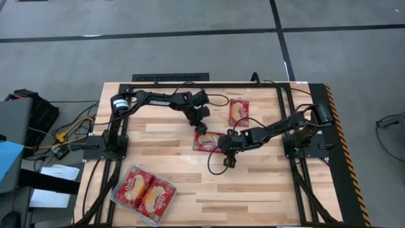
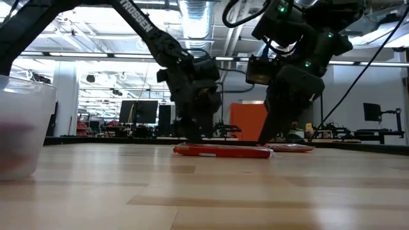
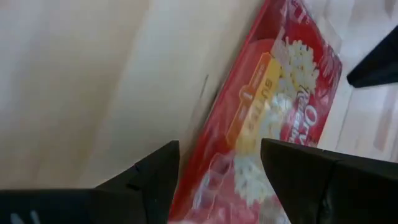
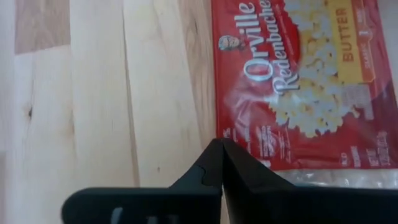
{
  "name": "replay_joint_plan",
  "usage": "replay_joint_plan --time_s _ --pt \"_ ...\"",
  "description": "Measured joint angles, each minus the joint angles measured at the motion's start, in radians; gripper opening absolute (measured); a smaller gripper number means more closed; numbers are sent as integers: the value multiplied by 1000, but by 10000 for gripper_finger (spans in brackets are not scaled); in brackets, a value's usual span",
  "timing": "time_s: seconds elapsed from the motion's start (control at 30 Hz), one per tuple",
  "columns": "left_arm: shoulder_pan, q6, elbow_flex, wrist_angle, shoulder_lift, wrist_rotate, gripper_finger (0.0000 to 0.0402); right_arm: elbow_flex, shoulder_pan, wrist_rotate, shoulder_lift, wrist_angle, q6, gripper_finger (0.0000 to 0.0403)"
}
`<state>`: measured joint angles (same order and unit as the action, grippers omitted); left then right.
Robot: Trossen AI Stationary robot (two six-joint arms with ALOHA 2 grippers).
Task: Sort popcorn bags into baskets
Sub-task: Put the red popcorn bag into the transparent bin
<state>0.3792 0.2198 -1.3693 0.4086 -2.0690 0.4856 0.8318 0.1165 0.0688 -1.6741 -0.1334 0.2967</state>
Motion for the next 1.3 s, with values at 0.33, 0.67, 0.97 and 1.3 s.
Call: replay_joint_plan --time_s 0.33,0.67,0.97,1.3 --pt "-60 12 -4 -27 -72 140 216 -6 7 1 -7 14 -19 16" --pt "-94 33 0 -29 -78 224 214 1 -56 -3 -147 154 -88 27" --pt "-122 30 -1 11 -78 222 160 31 -123 6 -118 120 -145 11" --pt "-119 128 -1 38 -78 204 13 27 -121 39 138 -147 -139 24"
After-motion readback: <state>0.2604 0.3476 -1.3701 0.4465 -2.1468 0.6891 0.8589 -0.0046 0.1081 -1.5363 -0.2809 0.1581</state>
